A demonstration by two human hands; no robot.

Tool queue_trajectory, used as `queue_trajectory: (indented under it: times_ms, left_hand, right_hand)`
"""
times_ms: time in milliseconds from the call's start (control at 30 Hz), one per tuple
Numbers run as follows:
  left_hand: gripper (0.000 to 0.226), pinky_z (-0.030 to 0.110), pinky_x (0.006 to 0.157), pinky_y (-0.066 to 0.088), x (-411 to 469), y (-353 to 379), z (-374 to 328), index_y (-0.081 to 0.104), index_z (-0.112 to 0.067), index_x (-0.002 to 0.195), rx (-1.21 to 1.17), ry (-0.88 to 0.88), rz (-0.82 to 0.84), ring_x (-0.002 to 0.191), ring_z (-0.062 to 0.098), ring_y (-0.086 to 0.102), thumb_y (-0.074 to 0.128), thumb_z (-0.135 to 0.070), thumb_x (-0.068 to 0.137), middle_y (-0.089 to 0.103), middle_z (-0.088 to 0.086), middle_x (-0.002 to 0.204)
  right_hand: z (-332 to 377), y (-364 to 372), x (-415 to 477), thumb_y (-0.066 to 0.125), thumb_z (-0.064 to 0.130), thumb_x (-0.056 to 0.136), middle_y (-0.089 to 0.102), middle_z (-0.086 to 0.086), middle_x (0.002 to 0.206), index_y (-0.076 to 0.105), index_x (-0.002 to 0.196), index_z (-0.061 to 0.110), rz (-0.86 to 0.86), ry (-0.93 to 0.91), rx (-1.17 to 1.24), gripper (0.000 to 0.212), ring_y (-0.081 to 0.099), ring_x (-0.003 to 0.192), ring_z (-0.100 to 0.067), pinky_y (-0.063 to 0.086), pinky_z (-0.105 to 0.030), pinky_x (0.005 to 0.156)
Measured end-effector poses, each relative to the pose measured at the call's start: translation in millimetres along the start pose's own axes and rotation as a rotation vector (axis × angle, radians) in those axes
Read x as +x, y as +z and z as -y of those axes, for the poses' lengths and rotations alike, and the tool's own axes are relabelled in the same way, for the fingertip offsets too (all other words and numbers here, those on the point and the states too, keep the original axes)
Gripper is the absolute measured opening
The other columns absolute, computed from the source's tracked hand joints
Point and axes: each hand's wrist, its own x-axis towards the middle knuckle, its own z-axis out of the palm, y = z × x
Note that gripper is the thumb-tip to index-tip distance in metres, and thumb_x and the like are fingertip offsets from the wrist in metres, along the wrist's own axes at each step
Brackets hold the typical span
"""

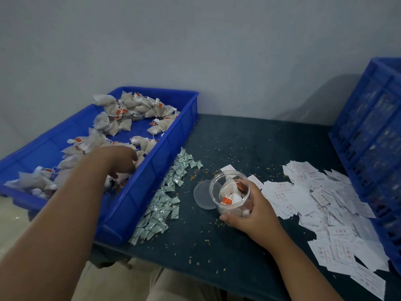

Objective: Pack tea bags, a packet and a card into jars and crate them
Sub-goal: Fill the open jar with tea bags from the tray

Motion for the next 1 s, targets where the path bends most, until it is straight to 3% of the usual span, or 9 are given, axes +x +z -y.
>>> queue_trajectory:
  times_ms: [100, 200, 400, 533, 600, 667, 733, 833, 1000]
  left_hand:
    - [0.033, 0.037, 0.081, 0.062, 20, 25, 6, 0.071, -0.012, 0.124, 0.042, 0.016, -0.008, 0.097, 0.025, 0.07, 0.066, -0.005, 0.092, 0.072, 0.01, 0.12]
    - [0.017, 0.035, 0.078, 0.057, 24, 27, 7, 0.079, -0.013, 0.104, -0.031, 0.027, -0.109, 0.091, 0.023, 0.069, 0.065, -0.014, 0.093, 0.076, 0.009, 0.105]
    - [0.032, 0.038, 0.065, 0.047, 17, 20, 3, 0.054, -0.008, 0.072, -0.364, -0.001, -0.297, 0.07, 0.026, 0.055, 0.069, -0.027, 0.093, 0.063, 0.013, 0.079]
    - [0.043, 0.038, 0.076, 0.049, 7, 19, 4, 0.066, -0.013, 0.108, -0.565, -0.025, -0.398, 0.1, 0.03, 0.066, 0.084, -0.042, 0.081, 0.069, 0.007, 0.106]
    - [0.037, 0.036, 0.068, 0.048, 1, 15, 2, 0.071, -0.007, 0.091, -0.652, 0.016, -0.474, 0.091, 0.033, 0.069, 0.079, -0.043, 0.085, 0.073, 0.008, 0.088]
    - [0.028, 0.039, 0.07, 0.053, -8, 6, -1, 0.071, -0.01, 0.084, -0.811, 0.086, -0.508, 0.083, 0.033, 0.07, 0.072, -0.037, 0.089, 0.073, 0.009, 0.081]
    - [0.016, 0.044, 0.082, 0.061, -22, -6, -10, 0.071, -0.012, 0.1, -0.921, 0.19, -0.494, 0.092, 0.03, 0.073, 0.07, -0.026, 0.093, 0.074, 0.007, 0.094]
    - [0.028, 0.025, 0.073, 0.062, -57, -22, -41, 0.065, -0.025, 0.118, -1.028, 0.4, -0.504, 0.092, 0.012, 0.076, 0.076, -0.021, 0.093, 0.075, -0.007, 0.102]
    - [0.017, 0.015, 0.06, 0.055, -106, -10, -107, 0.069, -0.032, 0.103, -0.781, 0.69, -0.401, 0.072, 0.0, 0.073, 0.078, -0.038, 0.09, 0.078, -0.018, 0.087]
  right_hand:
    - [2, 0, -1, 0.099, 0.031, 0.059, 0.067, 0.04, 0.122, 0.058, 0.131, 0.04, -0.005, -0.008, -0.017, 0.084, 0.064, 0.116, 0.015, 0.047, -0.001, 0.088]
    - [0, 0, 0, 0.098, 0.027, 0.06, 0.069, 0.037, 0.121, 0.059, 0.13, 0.036, -0.001, -0.01, 0.008, 0.08, 0.066, 0.115, 0.013, 0.049, -0.003, 0.087]
    - [2, 2, 0, 0.095, 0.049, 0.054, 0.067, 0.042, 0.12, 0.058, 0.13, 0.041, -0.007, -0.029, 0.03, 0.085, 0.064, 0.115, 0.017, 0.048, 0.0, 0.086]
    - [5, 1, 1, 0.095, 0.049, 0.056, 0.067, 0.039, 0.124, 0.059, 0.12, 0.07, -0.02, -0.039, 0.011, 0.076, 0.065, 0.116, 0.014, 0.049, -0.002, 0.087]
    - [7, 1, 1, 0.095, 0.05, 0.057, 0.067, 0.039, 0.123, 0.058, 0.116, 0.076, -0.014, -0.034, 0.009, 0.074, 0.065, 0.115, 0.014, 0.05, -0.002, 0.087]
    - [7, 0, 1, 0.096, 0.048, 0.056, 0.067, 0.038, 0.125, 0.06, 0.12, 0.069, -0.011, -0.024, 0.026, 0.076, 0.065, 0.117, 0.013, 0.05, -0.002, 0.087]
    - [5, 0, 1, 0.096, 0.046, 0.056, 0.069, 0.036, 0.124, 0.062, 0.129, 0.048, -0.013, -0.014, 0.042, 0.08, 0.066, 0.116, 0.012, 0.05, -0.003, 0.087]
    - [3, -2, 2, 0.095, 0.046, 0.055, 0.069, 0.035, 0.122, 0.06, 0.131, 0.035, -0.011, 0.0, 0.054, 0.084, 0.066, 0.116, 0.011, 0.05, -0.004, 0.088]
    - [4, -2, -1, 0.093, 0.043, 0.055, 0.068, 0.037, 0.122, 0.059, 0.13, 0.031, -0.014, 0.013, 0.069, 0.084, 0.065, 0.115, 0.013, 0.049, -0.003, 0.087]
